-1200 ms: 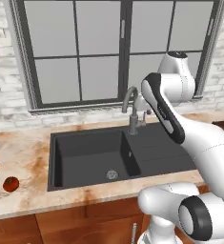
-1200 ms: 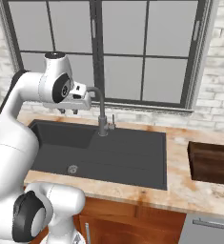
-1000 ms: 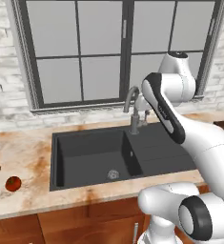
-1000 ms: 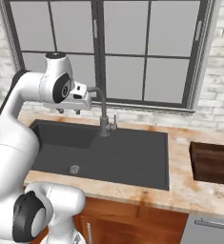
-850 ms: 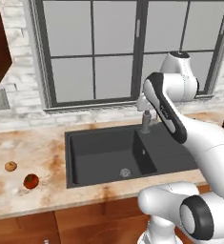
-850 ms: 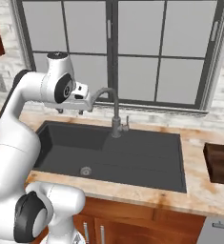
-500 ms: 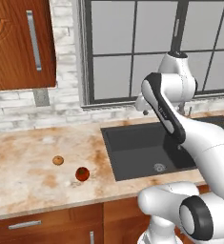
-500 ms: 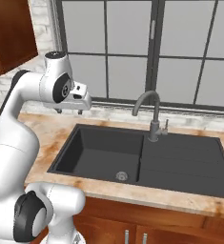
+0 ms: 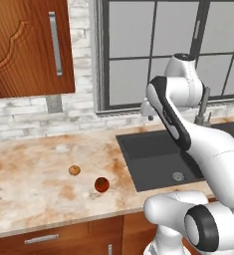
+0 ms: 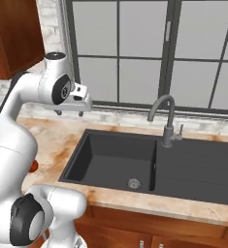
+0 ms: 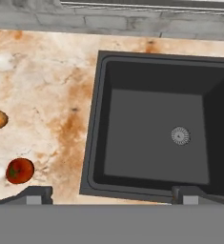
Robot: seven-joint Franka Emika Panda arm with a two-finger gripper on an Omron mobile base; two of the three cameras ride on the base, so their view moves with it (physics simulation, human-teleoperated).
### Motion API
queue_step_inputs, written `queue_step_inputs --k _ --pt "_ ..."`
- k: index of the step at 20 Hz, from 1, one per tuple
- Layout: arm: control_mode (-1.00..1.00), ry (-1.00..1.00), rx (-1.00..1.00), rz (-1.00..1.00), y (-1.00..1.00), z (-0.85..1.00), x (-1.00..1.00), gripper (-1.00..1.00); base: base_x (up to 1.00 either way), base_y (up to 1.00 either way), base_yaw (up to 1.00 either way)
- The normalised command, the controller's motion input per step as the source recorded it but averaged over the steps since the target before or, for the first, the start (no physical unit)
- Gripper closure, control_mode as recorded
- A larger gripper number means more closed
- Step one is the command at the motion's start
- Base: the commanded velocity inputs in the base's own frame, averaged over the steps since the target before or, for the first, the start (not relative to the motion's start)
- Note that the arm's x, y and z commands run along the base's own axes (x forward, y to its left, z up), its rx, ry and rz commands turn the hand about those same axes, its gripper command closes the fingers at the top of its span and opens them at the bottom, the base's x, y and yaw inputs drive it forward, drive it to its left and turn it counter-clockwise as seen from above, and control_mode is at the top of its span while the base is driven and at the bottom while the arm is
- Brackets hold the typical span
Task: Pick up all produce items and place them in the sink. Turn on the sink faucet to wash them. Then turn the sink off and put them in the tray.
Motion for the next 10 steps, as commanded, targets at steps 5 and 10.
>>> queue_step_inputs --k 5,10 --pt "-1.00 0.00 0.00 0.00 0.01 -0.01 0.09 -1.00 0.32 0.12 0.00" --pt "-1.00 0.00 -0.02 0.00 0.21 -0.23 -0.23 -1.00 0.00 0.00 0.00"
